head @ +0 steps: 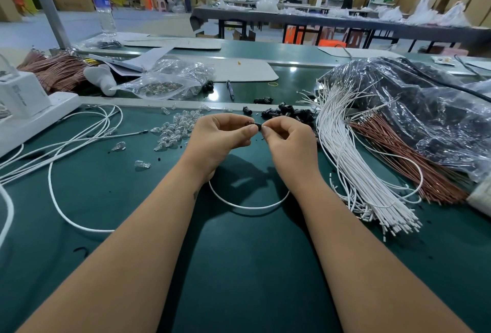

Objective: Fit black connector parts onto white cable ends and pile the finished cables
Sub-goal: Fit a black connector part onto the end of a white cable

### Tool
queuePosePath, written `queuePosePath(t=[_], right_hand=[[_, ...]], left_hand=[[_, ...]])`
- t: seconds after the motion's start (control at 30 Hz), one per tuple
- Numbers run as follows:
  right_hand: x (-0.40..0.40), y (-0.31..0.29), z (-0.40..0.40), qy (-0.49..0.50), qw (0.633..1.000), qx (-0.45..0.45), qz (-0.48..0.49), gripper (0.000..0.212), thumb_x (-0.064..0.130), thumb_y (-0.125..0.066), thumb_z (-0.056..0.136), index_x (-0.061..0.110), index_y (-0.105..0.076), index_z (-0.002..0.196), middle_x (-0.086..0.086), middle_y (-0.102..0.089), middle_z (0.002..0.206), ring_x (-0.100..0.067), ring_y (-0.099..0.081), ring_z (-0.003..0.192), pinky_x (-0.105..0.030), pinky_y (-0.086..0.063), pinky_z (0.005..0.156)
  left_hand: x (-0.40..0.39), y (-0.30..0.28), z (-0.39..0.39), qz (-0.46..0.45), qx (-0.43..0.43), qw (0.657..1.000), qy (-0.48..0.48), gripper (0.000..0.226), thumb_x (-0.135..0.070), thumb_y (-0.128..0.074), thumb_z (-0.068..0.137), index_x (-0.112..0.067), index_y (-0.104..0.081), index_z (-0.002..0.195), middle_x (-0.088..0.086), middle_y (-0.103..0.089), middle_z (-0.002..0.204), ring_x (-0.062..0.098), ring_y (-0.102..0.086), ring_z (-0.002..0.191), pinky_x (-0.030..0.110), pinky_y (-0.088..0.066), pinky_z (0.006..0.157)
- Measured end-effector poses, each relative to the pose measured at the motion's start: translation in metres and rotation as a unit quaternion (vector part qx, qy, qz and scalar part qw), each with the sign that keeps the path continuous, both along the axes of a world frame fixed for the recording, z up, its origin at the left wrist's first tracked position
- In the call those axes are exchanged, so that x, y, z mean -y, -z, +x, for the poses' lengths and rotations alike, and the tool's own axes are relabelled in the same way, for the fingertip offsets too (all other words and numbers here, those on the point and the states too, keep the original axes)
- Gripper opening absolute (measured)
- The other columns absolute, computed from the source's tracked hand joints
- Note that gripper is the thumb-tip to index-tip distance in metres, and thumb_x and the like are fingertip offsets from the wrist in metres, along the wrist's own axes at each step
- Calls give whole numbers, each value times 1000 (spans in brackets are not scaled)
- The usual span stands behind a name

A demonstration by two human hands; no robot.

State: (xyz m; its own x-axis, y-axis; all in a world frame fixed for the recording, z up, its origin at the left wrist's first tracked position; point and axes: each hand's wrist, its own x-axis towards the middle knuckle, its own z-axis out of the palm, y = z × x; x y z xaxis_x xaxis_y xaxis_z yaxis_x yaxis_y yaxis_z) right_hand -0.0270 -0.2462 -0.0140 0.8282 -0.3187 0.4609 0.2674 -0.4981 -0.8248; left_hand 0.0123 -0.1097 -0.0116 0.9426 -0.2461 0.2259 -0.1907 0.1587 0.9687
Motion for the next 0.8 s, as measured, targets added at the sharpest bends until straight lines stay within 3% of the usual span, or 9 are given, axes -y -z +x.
queuePosePath(t=[0.2,0.43,0.6,0.8], right_hand=[[0,1,1,-9,999,-9,36,19,6,-62,90,22,-61,79,6,-64,72,-15,-65,71,-31,-55,71],[0,3,1,-45,997,-8,54,27,3,-58,92,25,-59,76,7,-60,67,1,-56,54,-17,-50,58],[0,6,4,-40,998,-16,42,28,5,-60,91,27,-59,75,7,-62,68,-6,-59,58,-25,-52,61],[3,6,5,-42,998,-13,51,32,-1,-56,90,27,-61,75,7,-63,69,-2,-58,60,-22,-51,64]], left_hand=[[0,0,-1,6,15,1000,-22,10,-2,-75,78,-6,-71,86,-3,-72,68,9,-65,61,17,-53,64],[1,1,-3,16,13,1000,-12,7,-4,-76,78,-6,-71,84,1,-69,67,8,-63,61,17,-52,62],[1,3,-1,31,20,999,-12,6,-5,-76,78,-6,-72,83,5,-70,70,8,-63,62,17,-52,62],[1,5,0,51,51,997,-14,17,1,-77,75,-12,-72,86,5,-71,77,9,-64,68,19,-52,69]])
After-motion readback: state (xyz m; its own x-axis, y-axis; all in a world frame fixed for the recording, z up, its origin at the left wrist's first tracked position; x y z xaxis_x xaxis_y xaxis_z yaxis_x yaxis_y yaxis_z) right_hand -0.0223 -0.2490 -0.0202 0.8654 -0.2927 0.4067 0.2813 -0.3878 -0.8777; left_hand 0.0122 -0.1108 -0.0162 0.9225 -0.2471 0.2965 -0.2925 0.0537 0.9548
